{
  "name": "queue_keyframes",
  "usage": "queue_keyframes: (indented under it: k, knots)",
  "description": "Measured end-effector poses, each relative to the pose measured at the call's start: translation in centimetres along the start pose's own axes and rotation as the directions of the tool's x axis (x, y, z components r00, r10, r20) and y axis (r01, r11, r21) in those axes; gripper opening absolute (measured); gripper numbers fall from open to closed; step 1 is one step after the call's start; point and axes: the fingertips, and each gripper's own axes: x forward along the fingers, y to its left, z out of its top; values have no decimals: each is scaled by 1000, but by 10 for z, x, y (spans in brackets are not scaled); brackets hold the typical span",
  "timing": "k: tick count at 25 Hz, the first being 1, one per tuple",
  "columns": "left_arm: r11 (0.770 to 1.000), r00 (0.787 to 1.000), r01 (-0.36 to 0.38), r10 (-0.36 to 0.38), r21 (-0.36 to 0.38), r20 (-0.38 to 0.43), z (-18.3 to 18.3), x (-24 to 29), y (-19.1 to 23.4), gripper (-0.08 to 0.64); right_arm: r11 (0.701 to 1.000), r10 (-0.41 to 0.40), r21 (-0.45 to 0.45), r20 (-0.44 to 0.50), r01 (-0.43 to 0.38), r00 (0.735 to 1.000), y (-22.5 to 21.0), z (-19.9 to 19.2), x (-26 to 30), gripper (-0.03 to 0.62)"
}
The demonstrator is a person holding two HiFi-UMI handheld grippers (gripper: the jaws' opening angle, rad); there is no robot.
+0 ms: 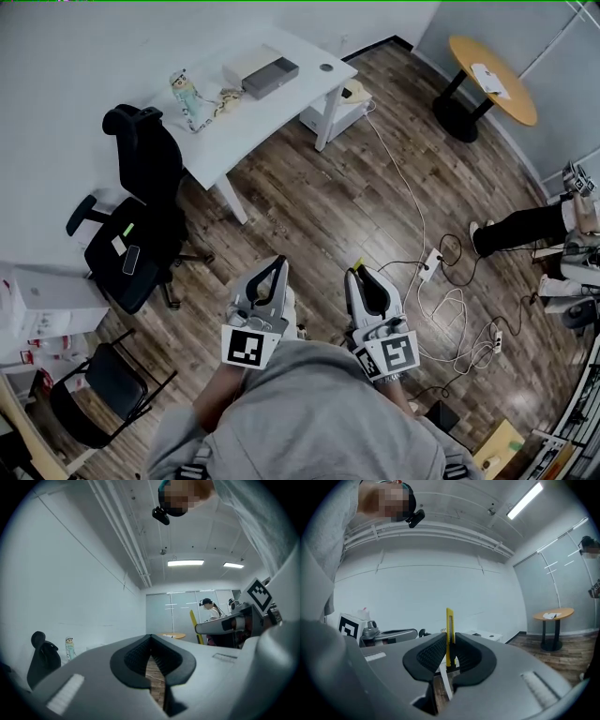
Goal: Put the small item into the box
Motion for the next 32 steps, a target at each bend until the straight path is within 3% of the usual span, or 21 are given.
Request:
queue_keyframes:
  k: [11, 23, 32]
  knots:
    - [999, 999, 53, -53, 6, 5, 9, 85, 26, 3, 1000, -25, 15, -24, 25, 999, -47, 15, 68, 74]
    - [995, 995, 97, -98, 25, 35, 19, 159, 86, 3, 999, -46, 11, 3, 46, 999, -69, 30, 158, 74]
    - [997, 997, 59, -61, 41, 55, 23, 190, 138, 3, 1000, -21, -2, 18, 21, 1000, -76, 38, 219, 74]
